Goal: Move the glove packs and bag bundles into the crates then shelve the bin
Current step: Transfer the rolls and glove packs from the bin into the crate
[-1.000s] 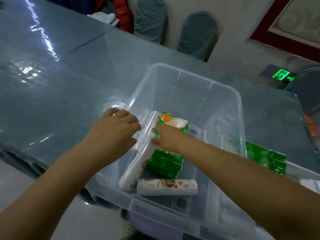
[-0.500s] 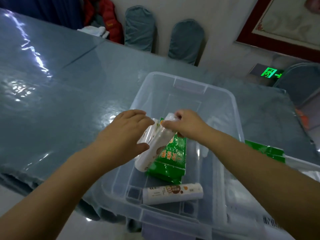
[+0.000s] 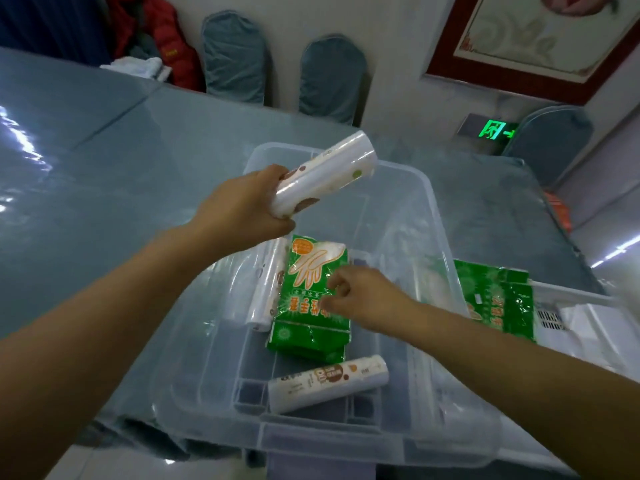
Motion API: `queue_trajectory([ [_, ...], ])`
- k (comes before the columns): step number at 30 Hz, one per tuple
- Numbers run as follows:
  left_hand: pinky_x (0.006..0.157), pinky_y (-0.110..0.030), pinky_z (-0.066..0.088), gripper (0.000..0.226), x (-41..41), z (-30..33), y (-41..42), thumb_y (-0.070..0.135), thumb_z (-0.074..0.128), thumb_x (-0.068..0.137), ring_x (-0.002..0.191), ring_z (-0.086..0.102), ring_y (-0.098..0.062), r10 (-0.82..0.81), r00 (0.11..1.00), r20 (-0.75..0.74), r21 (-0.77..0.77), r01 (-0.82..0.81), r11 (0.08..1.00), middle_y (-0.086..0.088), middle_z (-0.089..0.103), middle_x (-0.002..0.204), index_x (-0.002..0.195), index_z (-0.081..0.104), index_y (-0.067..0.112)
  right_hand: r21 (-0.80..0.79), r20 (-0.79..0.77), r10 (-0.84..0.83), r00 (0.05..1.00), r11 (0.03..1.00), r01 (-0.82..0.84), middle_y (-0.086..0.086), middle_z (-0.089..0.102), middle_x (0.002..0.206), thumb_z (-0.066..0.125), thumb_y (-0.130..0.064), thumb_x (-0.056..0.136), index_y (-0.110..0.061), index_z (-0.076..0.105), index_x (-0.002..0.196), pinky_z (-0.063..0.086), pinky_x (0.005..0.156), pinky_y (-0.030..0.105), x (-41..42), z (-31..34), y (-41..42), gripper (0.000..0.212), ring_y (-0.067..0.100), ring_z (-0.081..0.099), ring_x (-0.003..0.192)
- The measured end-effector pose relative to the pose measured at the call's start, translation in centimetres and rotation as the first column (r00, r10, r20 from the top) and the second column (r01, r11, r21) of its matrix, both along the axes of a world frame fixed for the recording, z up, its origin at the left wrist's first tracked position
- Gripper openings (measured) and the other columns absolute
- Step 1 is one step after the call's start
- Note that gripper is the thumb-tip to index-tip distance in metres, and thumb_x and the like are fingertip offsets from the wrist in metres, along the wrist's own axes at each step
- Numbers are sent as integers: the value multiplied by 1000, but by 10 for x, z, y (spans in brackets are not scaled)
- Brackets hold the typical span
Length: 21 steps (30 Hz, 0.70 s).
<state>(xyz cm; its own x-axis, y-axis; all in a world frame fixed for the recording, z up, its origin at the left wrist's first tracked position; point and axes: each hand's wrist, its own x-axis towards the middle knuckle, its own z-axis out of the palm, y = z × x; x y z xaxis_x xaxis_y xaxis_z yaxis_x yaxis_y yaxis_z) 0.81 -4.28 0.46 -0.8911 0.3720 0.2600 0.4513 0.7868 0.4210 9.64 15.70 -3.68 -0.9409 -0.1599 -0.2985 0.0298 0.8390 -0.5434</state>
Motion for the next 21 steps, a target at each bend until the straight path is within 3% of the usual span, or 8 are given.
queue_trajectory([
  [2,61,-31,43,54,-7,-7,3,38,71,62,75,58,-26,-44,998,46,38,42,998,-1,65,93,111,49,29,236,103,318,943,913,-334,8,60,101,63,-36,84,-12,57,106,46,71,31,8,-26,-20,33,22,57,87],
  [4,62,-32,47,52,-9,-15,3,40,67,61,76,60,-24,-85,994,70,27,84,996,3,66,91,109,50,32,439,215,540,813,690,-575,13,61,106,59,-30,88,-6,56,109,48,72,36,10,-51,-35,32,28,58,90],
  [7,62,-33,52,52,-11,-23,2,43,64,61,75,60,-20,-128,990,55,-39,130,991,7,66,92,111,50,35,558,408,678,611,345,-755,11,64,106,60,-29,86,-7,59,110,52,70,34,13,-76,-47,32,27,61,88],
  [9,61,-31,50,52,-12,-26,1,41,66,63,75,60,-20,-137,990,34,-59,139,989,6,67,94,112,51,34,563,443,708,550,258,-785,9,65,105,63,-37,83,-10,58,111,51,70,34,15,-83,-46,39,25,61,86],
  [12,61,-32,51,52,-14,-25,1,39,67,64,74,60,-21,-139,990,32,-31,140,990,3,67,94,113,51,31,540,479,707,521,230,-809,10,59,111,70,-39,77,-11,52,119,47,72,36,17,-85,-37,53,27,59,94],
  [17,59,-29,47,54,-14,-25,0,40,68,63,70,54,-16,-126,992,26,-16,126,992,4,67,94,113,50,31,530,512,639,574,291,-797,9,60,111,72,-34,77,-10,53,116,51,72,35,18,-76,-34,50,26,59,93],
  [21,56,-27,43,53,-10,-24,3,40,68,65,70,53,-16,-129,992,8,-88,129,988,4,66,95,114,50,31,576,212,696,685,477,-663,6,57,104,72,-43,70,-14,51,109,49,69,34,14,-34,-28,53,23,54,88],
])
